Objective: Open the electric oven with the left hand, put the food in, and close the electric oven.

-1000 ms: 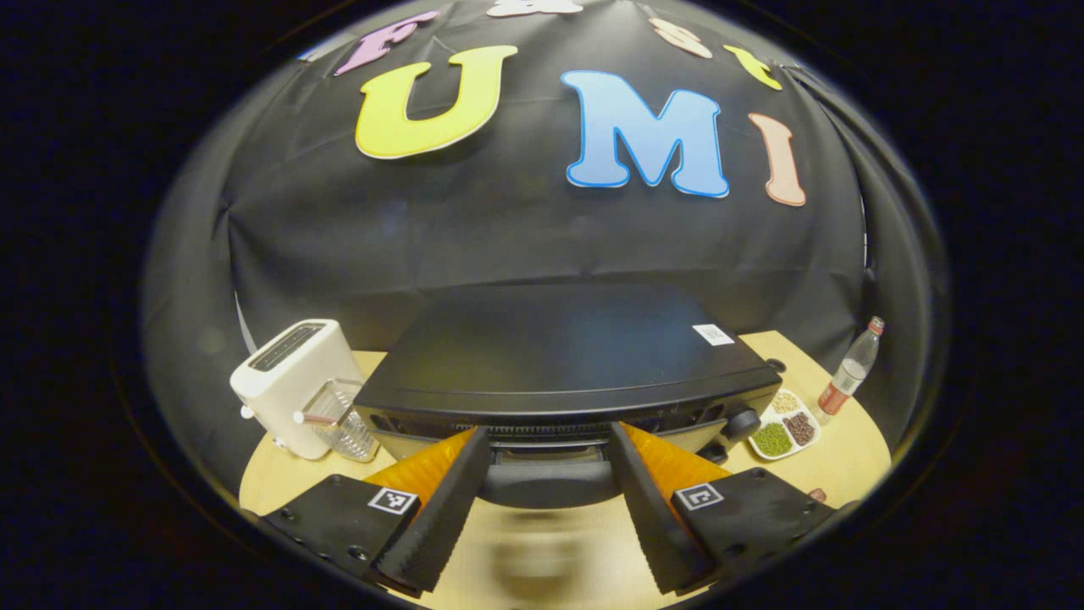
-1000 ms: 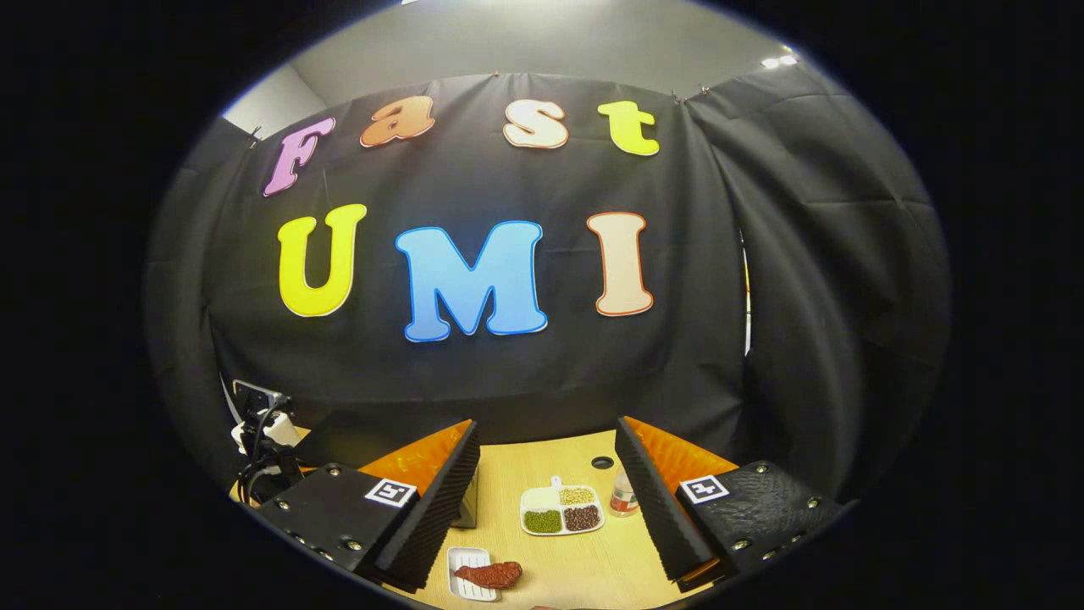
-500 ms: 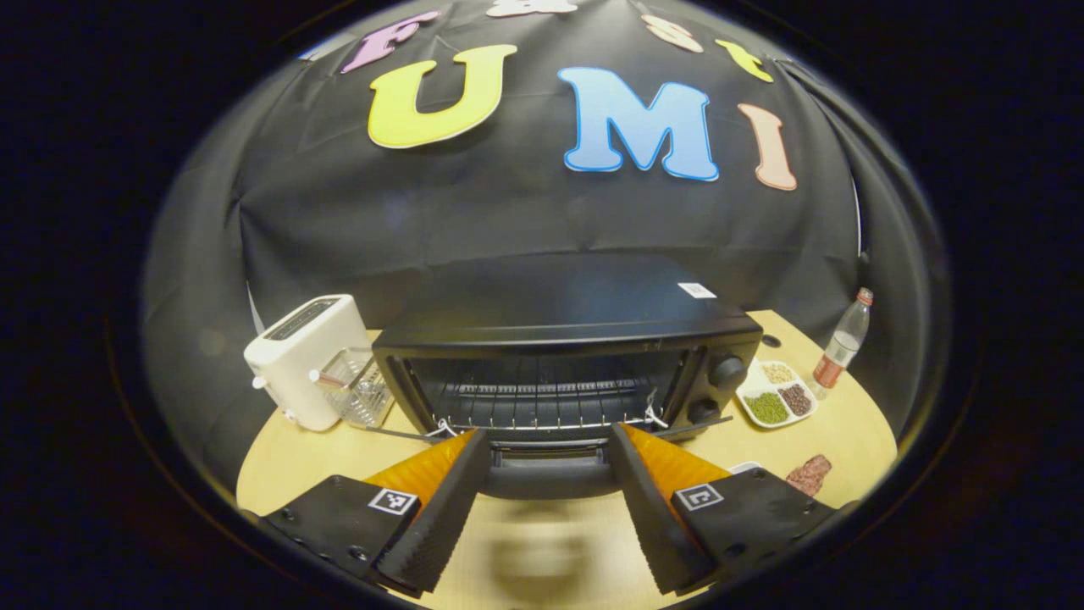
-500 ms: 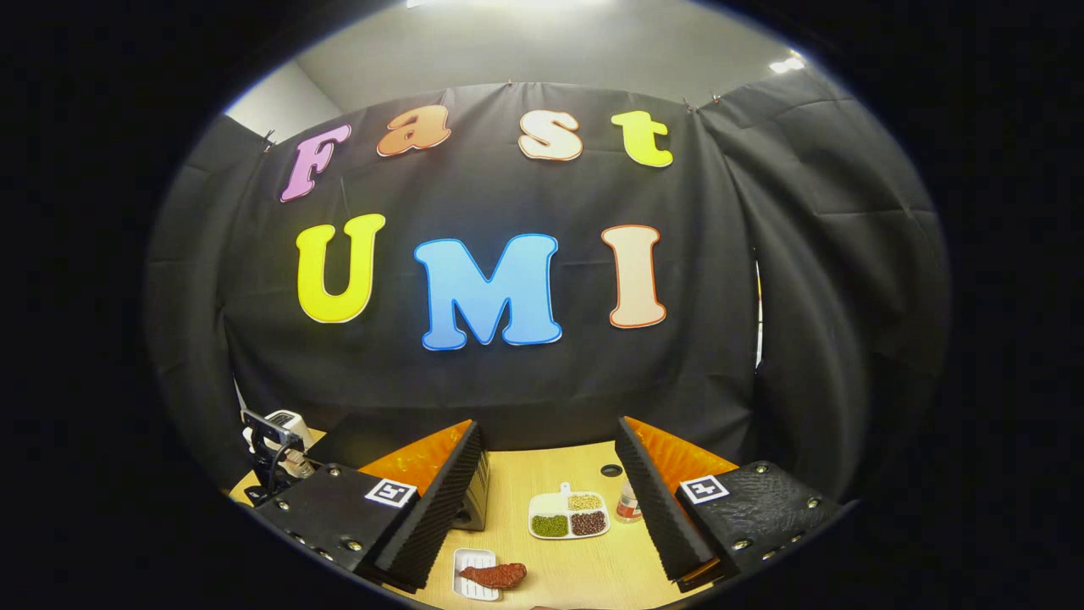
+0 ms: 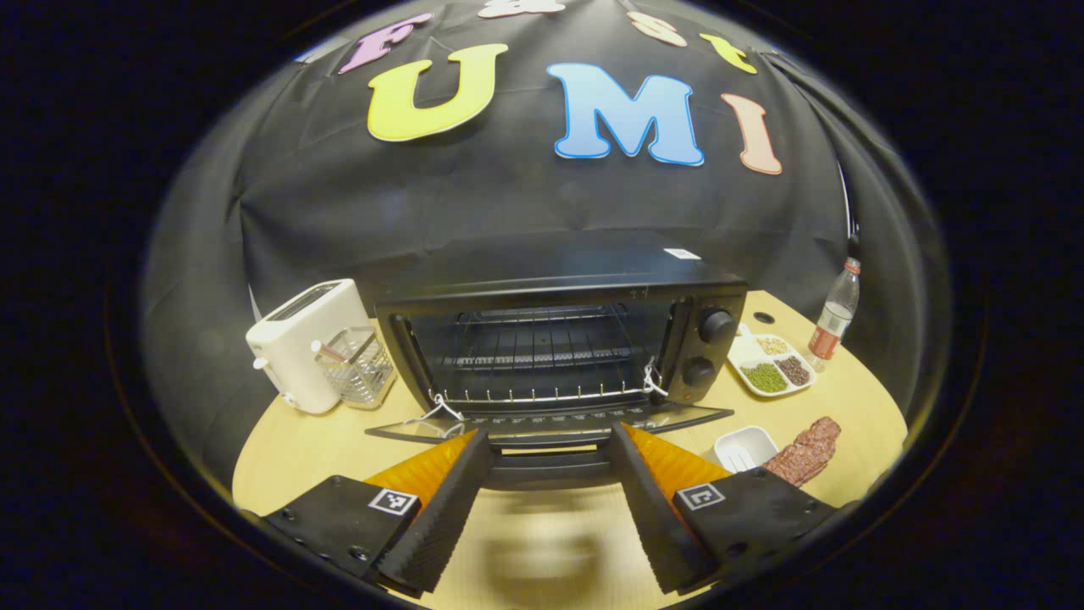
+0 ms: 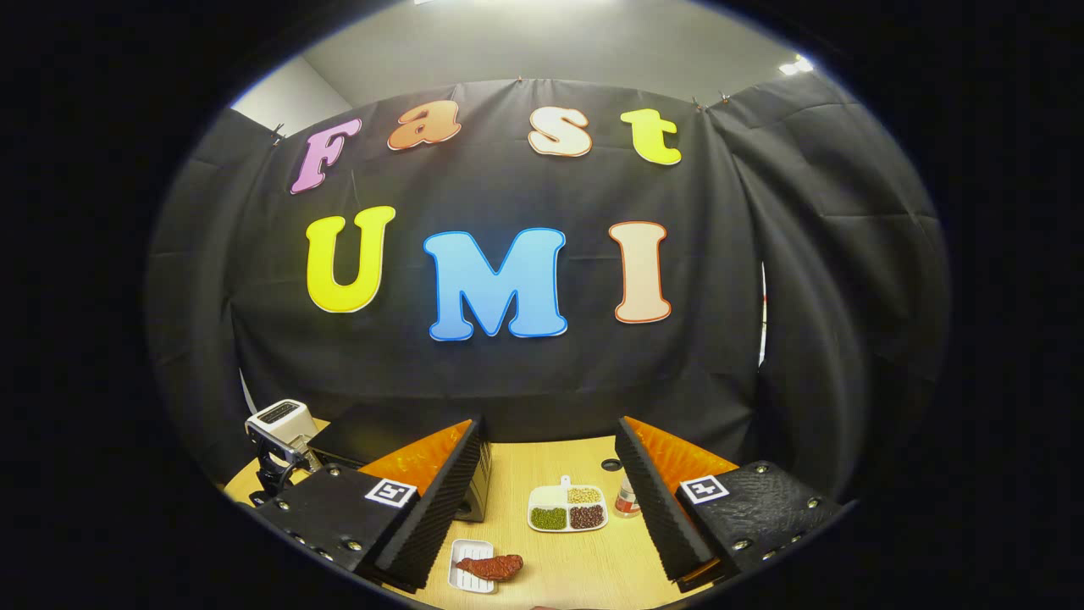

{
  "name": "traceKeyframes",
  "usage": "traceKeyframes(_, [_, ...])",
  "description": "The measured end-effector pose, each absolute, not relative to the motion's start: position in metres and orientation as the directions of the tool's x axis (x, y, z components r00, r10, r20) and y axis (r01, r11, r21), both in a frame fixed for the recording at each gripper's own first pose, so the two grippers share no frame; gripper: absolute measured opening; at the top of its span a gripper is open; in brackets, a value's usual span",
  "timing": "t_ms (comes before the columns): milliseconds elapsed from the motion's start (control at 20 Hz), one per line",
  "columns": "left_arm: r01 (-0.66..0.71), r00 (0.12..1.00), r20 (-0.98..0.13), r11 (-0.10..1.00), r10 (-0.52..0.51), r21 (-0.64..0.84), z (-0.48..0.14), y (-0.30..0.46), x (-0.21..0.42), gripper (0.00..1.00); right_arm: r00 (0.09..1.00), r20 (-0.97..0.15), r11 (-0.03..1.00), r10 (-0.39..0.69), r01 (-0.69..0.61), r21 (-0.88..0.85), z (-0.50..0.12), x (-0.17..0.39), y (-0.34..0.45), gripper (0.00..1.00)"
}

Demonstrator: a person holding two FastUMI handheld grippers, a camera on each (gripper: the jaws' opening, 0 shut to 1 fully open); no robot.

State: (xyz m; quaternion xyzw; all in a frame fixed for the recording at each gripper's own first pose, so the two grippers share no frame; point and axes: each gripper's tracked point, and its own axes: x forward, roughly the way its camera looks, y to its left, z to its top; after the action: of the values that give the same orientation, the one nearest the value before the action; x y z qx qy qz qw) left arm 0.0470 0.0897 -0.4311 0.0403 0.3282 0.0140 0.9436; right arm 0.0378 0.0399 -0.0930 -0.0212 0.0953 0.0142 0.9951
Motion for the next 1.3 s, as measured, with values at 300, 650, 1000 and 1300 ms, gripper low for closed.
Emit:
traceKeyframes(300, [-0.028, 0.759, -0.647, 0.997, 0.07, 0.075, -0.45, 0.094, 0.02, 0.92, 0.981, -0.19, 0.997, 0.038, -0.05, -0.059, -0.091, 0.029, 0.042, 0.98])
traceKeyframes(650, [-0.061, 0.853, -0.513, 0.995, 0.092, 0.077, -0.373, 0.1, 0.03, 1.0, 0.979, -0.2, 0.998, 0.045, -0.053, -0.032, -0.097, 0.025, 0.03, 0.98])
traceKeyframes(1000, [-0.025, 0.88, -0.472, 0.996, 0.061, 0.084, -0.354, 0.092, 0.045, 1.0, 0.951, -0.296, 0.996, 0.092, -0.089, 0.024, -0.136, 0.029, 0.02, 0.98])
traceKeyframes(1300, [-0.04, 0.797, -0.598, 0.996, 0.082, 0.084, -0.434, 0.105, 0.043, 0.98, 0.946, -0.313, 0.996, 0.081, -0.086, -0.004, -0.142, 0.028, 0.013, 0.98])
